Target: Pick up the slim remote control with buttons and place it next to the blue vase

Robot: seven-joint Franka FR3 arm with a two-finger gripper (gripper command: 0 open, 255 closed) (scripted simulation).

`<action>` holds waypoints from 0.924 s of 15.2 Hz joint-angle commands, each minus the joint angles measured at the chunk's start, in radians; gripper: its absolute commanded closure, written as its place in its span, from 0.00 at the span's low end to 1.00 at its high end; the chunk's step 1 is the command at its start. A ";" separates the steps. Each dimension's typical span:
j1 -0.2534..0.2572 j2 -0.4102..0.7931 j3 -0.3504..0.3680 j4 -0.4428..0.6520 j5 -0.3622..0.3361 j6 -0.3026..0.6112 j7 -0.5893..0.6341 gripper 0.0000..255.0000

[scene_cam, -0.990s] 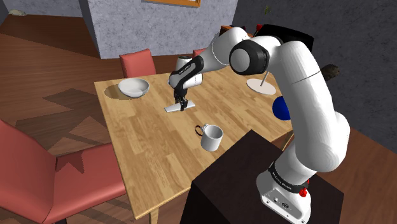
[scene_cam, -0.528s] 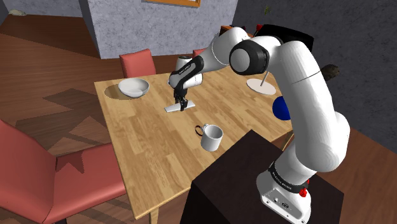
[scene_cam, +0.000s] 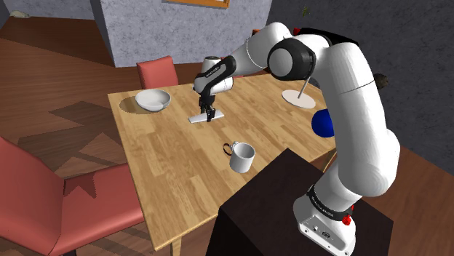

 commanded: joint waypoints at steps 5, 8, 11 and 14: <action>0.004 -0.061 -0.006 -0.015 -0.006 -0.046 0.002 1.00; 0.006 -0.089 -0.009 -0.018 -0.009 -0.071 0.004 1.00; 0.008 -0.116 -0.012 -0.020 -0.012 -0.096 0.005 1.00; 0.009 -0.142 -0.014 -0.019 -0.015 -0.123 0.007 1.00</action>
